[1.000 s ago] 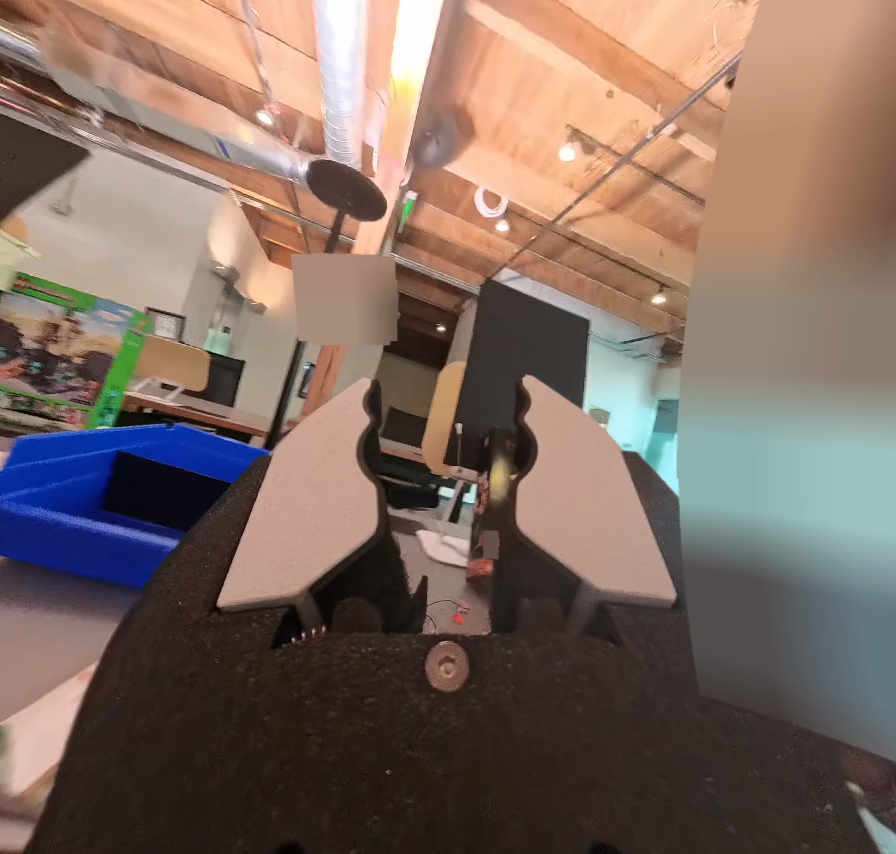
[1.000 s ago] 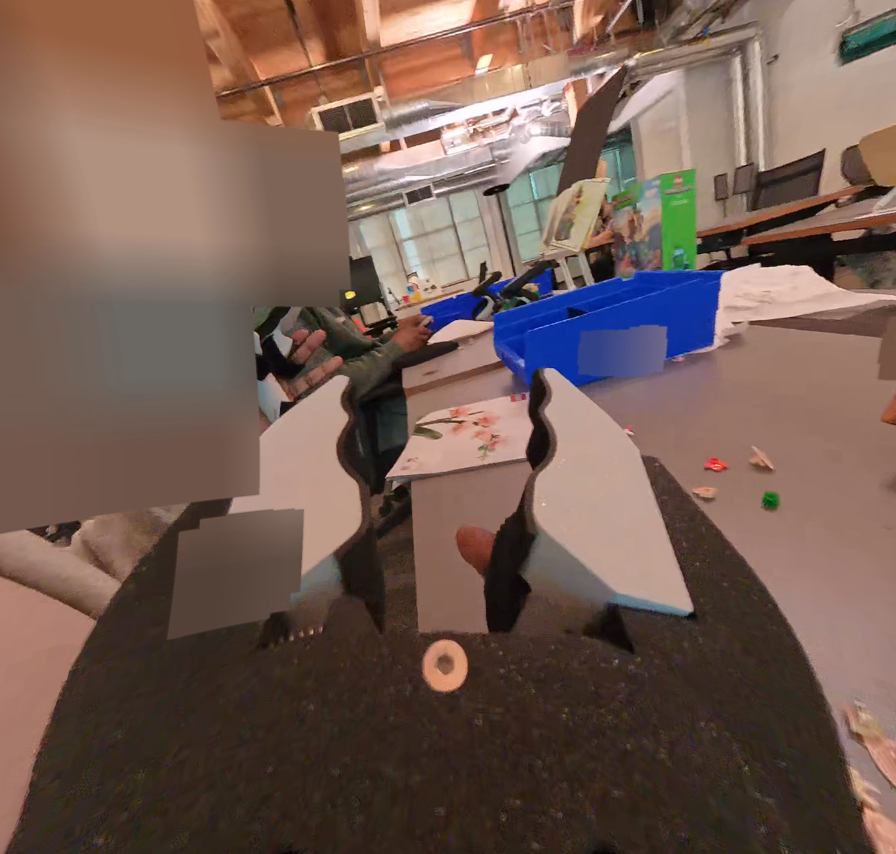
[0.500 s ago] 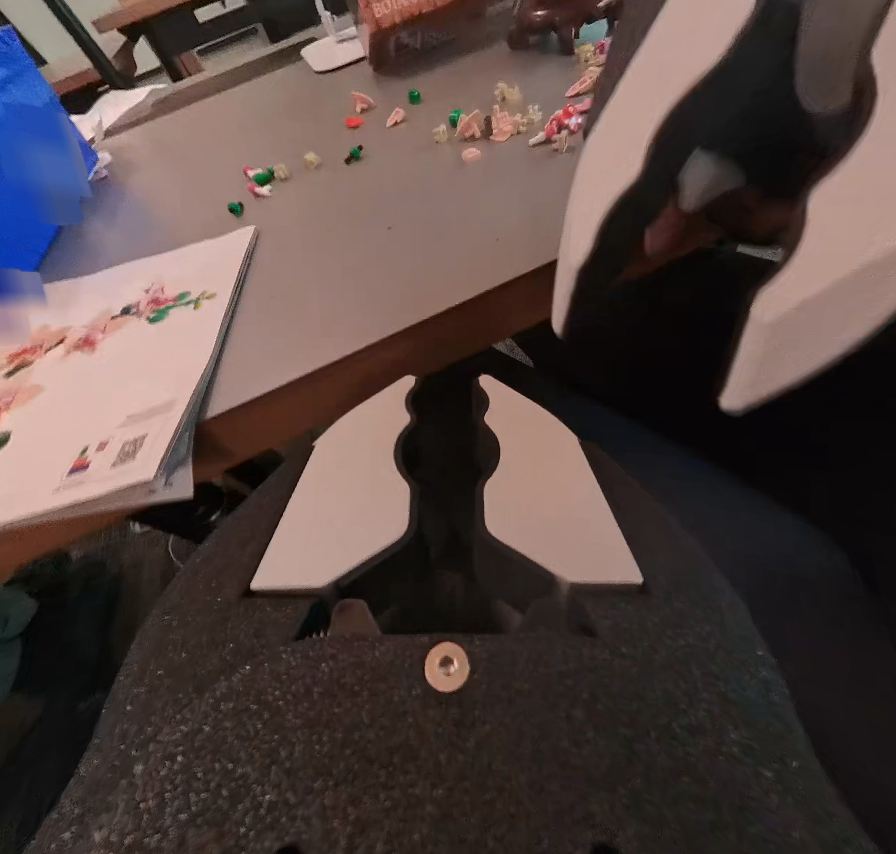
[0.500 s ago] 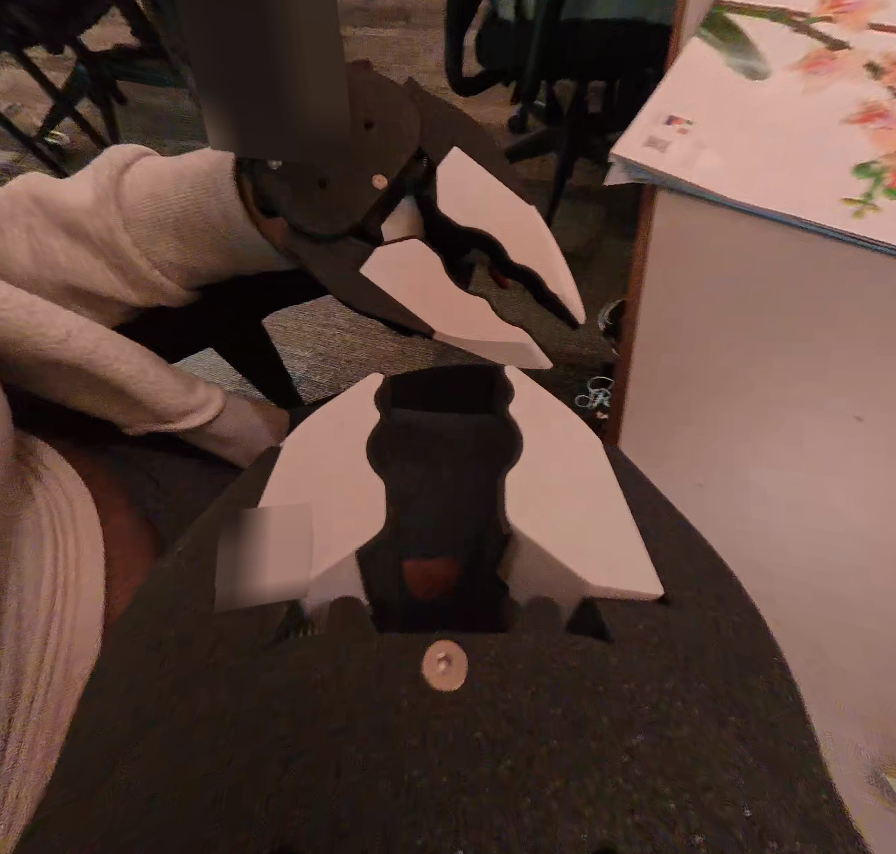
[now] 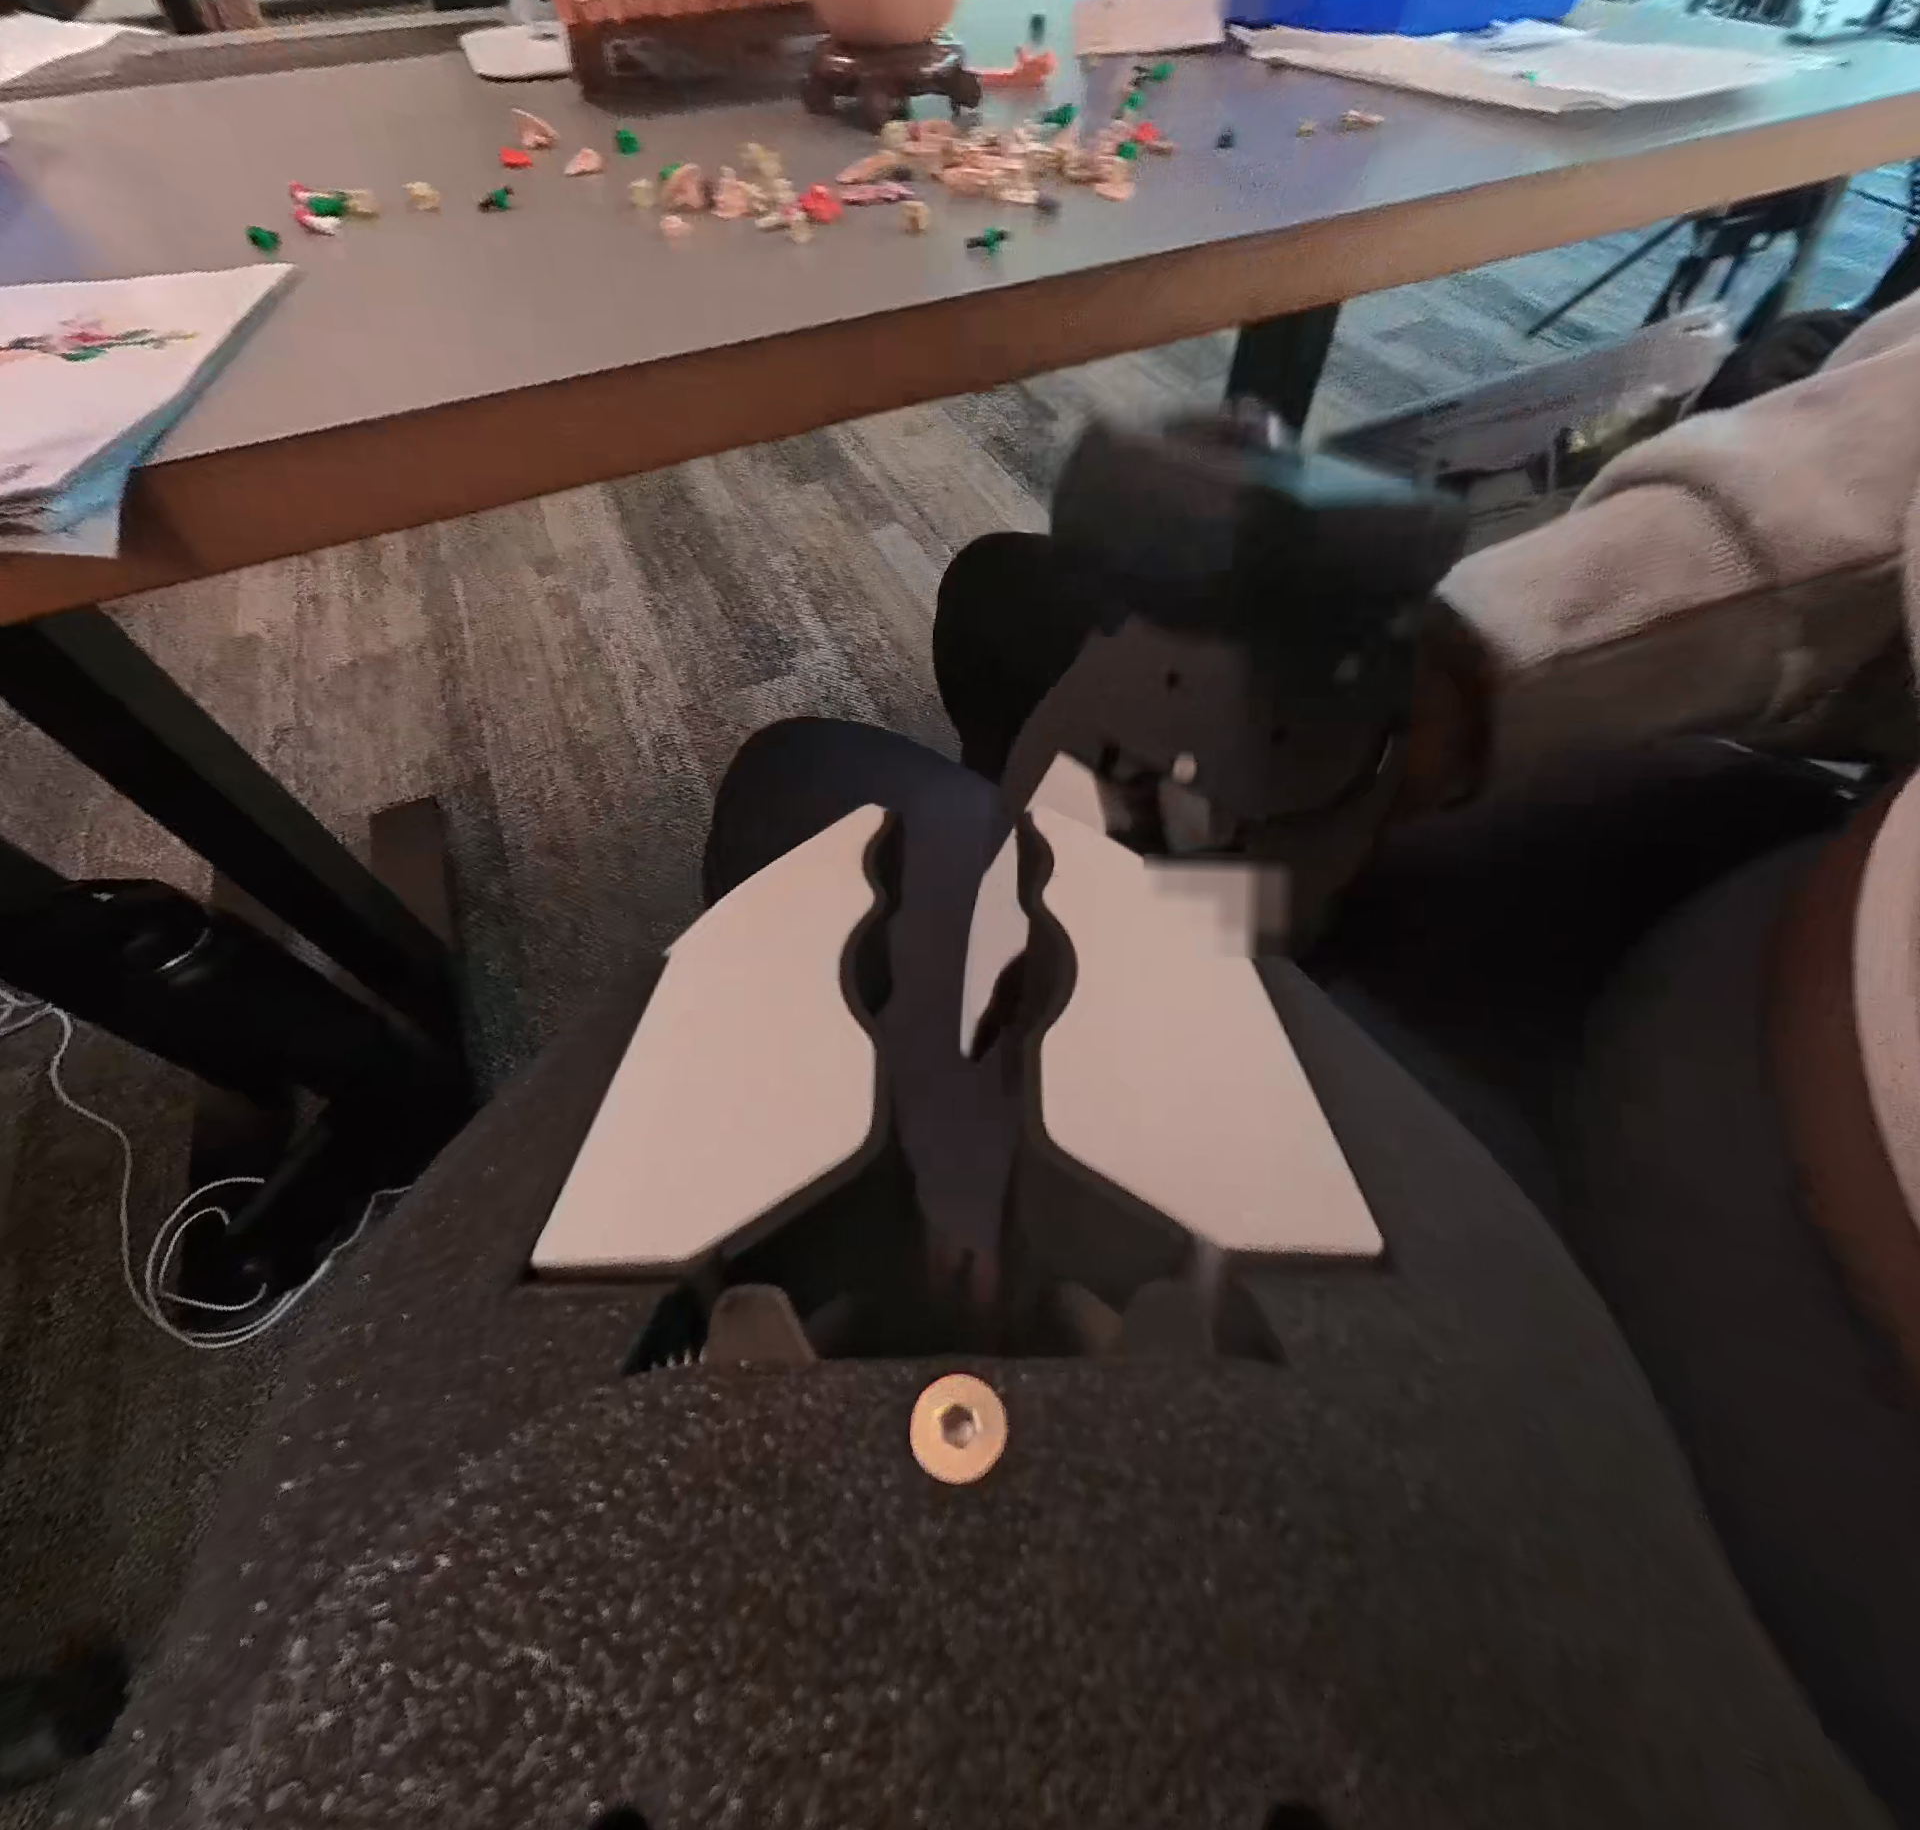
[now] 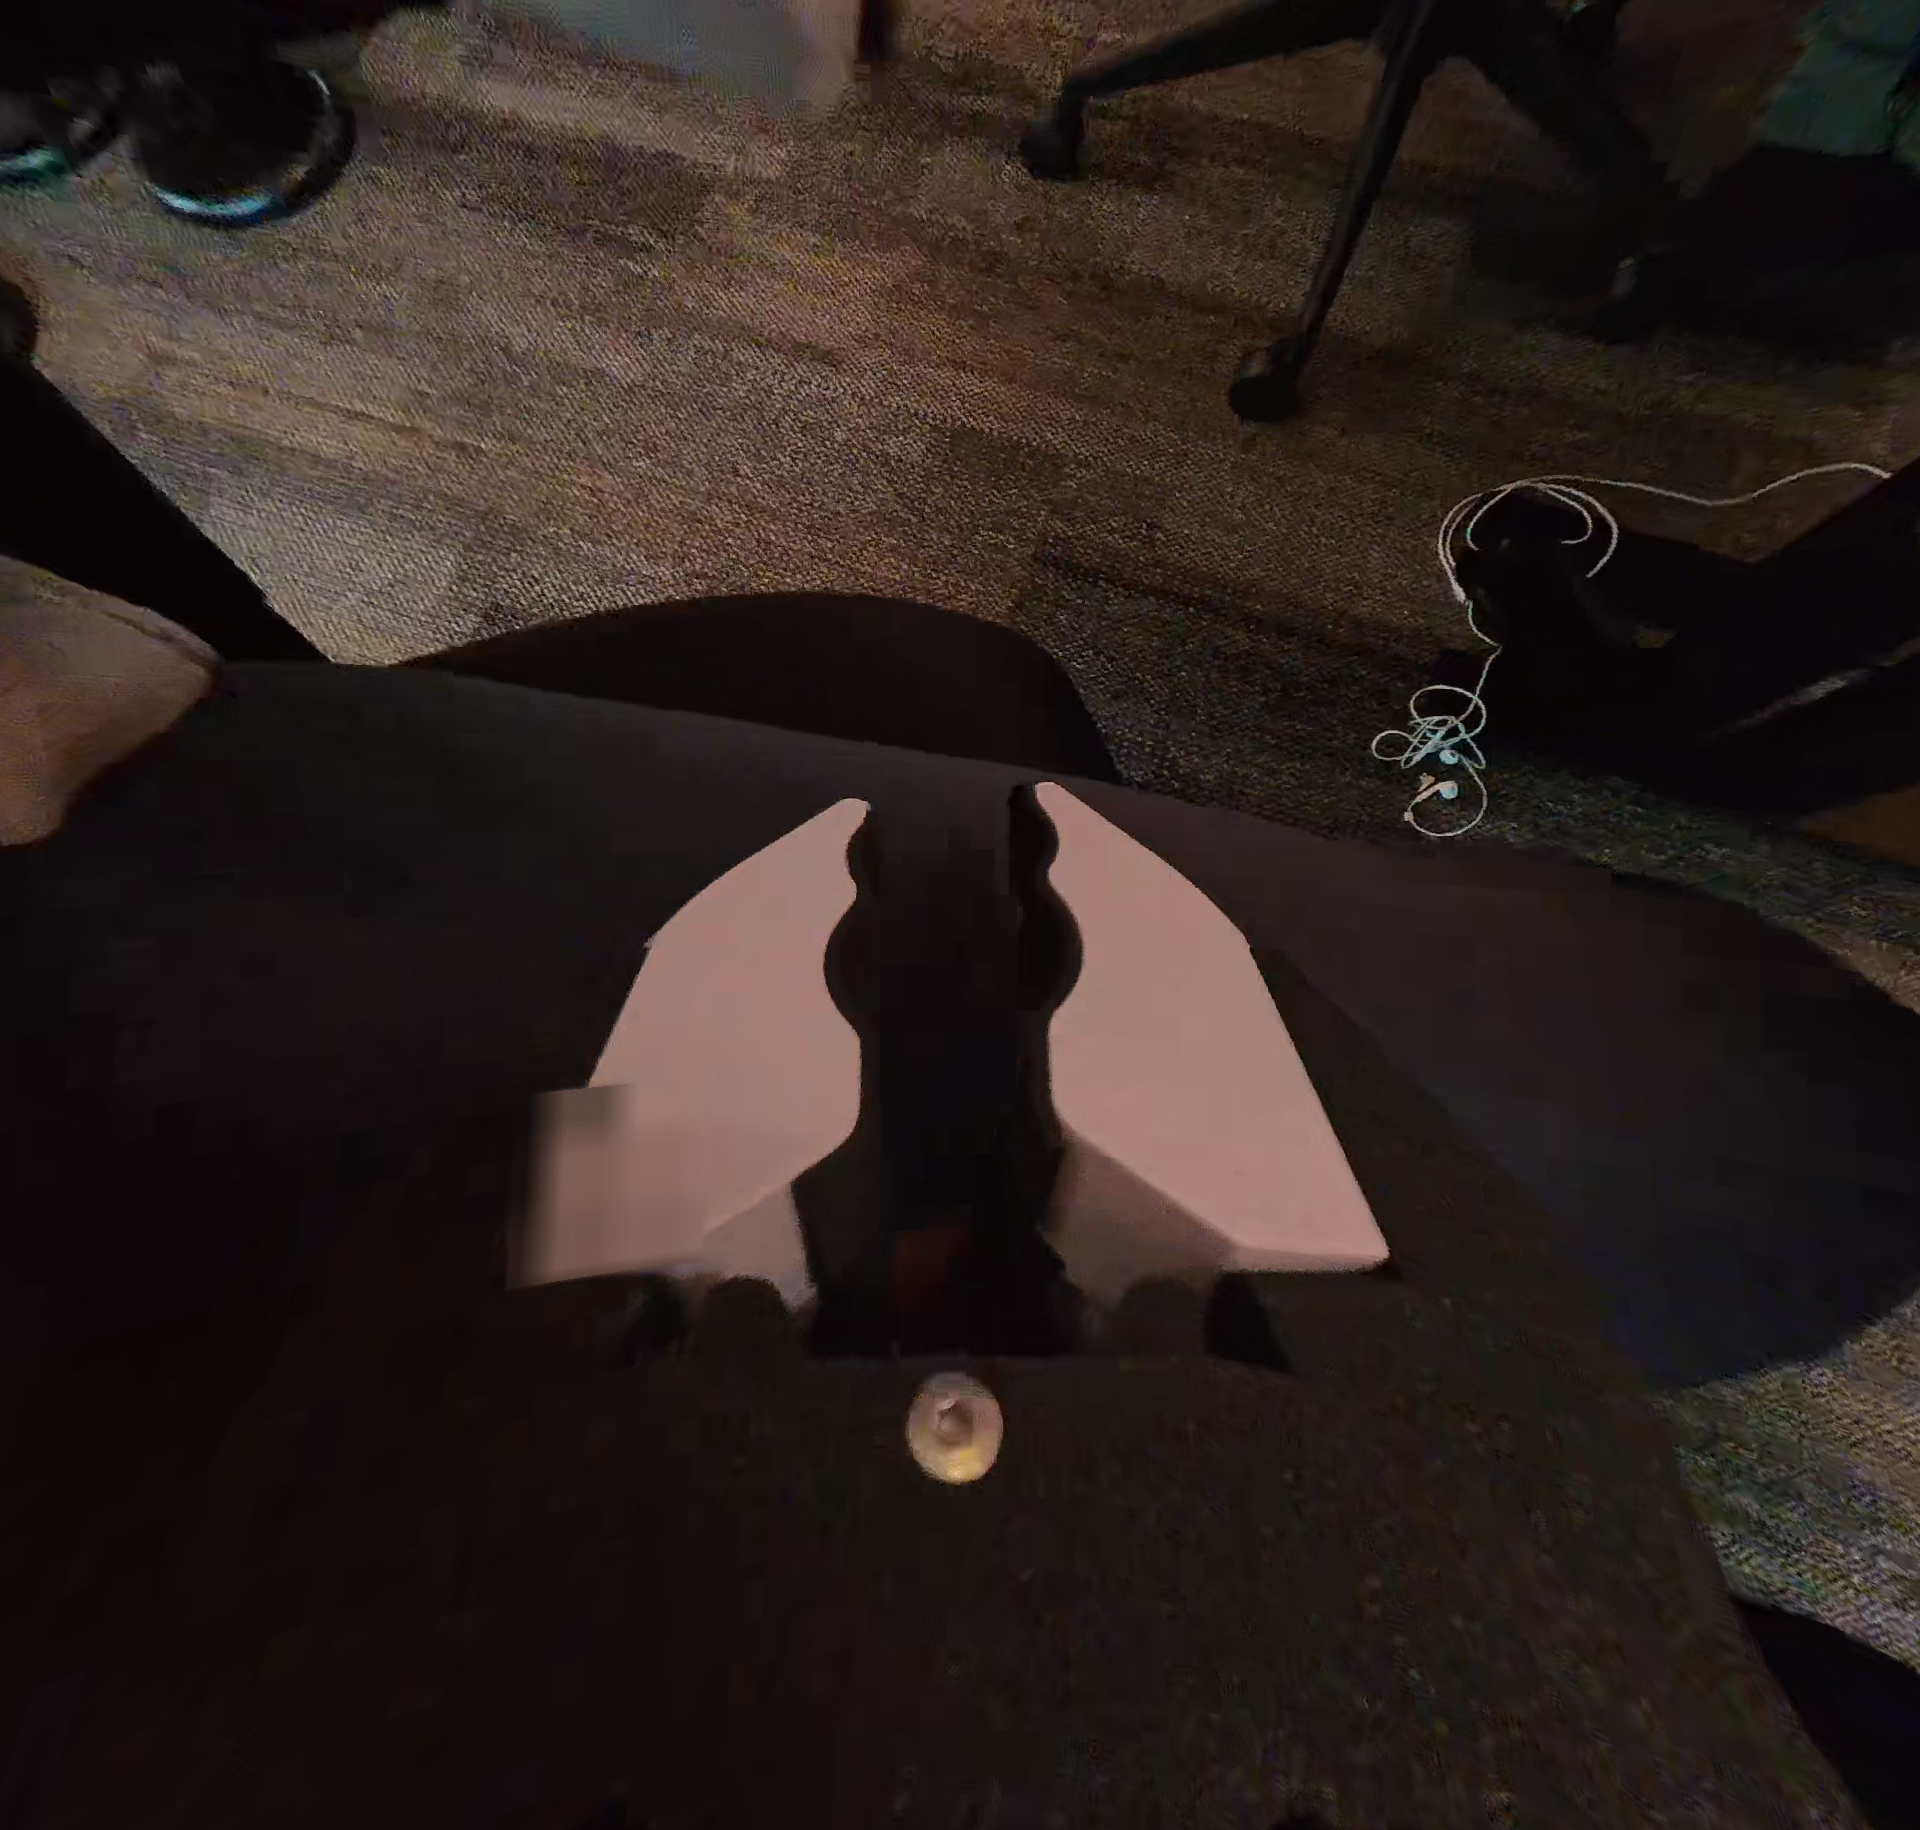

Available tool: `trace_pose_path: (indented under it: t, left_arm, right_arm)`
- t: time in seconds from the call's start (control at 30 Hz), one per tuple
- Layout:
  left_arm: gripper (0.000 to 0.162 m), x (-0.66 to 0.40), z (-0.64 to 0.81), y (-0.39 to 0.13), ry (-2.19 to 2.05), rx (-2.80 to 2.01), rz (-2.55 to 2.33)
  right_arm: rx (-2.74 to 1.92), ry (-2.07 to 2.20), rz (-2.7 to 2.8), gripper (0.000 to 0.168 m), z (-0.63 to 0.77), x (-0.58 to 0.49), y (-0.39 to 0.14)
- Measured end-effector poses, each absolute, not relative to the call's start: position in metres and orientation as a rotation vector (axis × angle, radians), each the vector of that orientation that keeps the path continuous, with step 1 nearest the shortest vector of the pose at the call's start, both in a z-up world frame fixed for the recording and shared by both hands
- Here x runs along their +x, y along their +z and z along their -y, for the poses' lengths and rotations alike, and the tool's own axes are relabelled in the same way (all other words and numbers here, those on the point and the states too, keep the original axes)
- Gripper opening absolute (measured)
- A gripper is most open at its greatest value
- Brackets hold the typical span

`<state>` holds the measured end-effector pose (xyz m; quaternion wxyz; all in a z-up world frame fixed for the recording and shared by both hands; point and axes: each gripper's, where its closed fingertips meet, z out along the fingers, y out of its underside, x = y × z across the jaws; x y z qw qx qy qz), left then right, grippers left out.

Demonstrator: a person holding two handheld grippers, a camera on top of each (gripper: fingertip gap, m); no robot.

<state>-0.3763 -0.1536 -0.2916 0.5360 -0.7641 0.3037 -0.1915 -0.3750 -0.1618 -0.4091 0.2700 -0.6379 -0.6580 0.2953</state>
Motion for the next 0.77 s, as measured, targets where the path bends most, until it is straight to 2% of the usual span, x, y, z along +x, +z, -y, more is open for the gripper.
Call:
trace_pose_path:
  t: [0.03, 0.1, 0.3, 0.4, 0.5, 0.57, 0.6, 0.67, 0.7, 0.77]
  left_arm:
    - [0.021, -0.375, 0.162, -0.291, -0.464, -1.812, -0.734]
    - [0.02, -0.372, 0.18, -0.288, -0.486, -1.785, -0.746]
    - [0.02, -0.386, 0.2, -0.272, -0.51, -1.718, -0.593]
    - [0.02, -0.404, 0.2, -0.27, -0.532, -1.741, -0.436]
    - [0.019, -0.442, 0.203, -0.268, -0.514, -1.747, -0.143]
    - [0.016, -0.478, 0.212, -0.268, -0.503, -1.721, 0.099]
    - [0.015, -0.498, 0.219, -0.268, -0.484, -1.692, 0.219]
    - [0.012, -0.539, 0.241, -0.269, -0.437, -1.609, 0.434]
    - [0.01, -0.554, 0.254, -0.268, -0.422, -1.557, 0.511]
    - [0.009, -0.574, 0.279, -0.267, -0.399, -1.446, 0.618]
  right_arm:
    - [-1.68, 0.771, 1.789, 0.024, 0.173, -0.378, -0.42]
    - [-1.571, 0.739, 1.685, 0.03, 0.186, -0.387, -0.421]
    - [-1.59, 0.812, 1.622, 0.029, 0.203, -0.401, -0.418]
    - [-1.581, 0.724, 1.594, 0.024, 0.175, -0.426, -0.407]
    - [-1.511, 0.588, 1.593, 0.026, 0.12, -0.458, -0.404]
    - [-1.534, 0.557, 1.598, 0.029, 0.078, -0.484, -0.42]
    - [-1.545, 0.604, 1.616, 0.04, 0.061, -0.5, -0.433]
    - [-1.55, 0.949, 1.532, 0.021, 0.037, -0.539, -0.445]
    - [-1.641, 0.964, 1.489, 0.017, 0.008, -0.552, -0.468]
    - [-1.804, 0.868, 1.513, 0.021, -0.05, -0.57, -0.539]
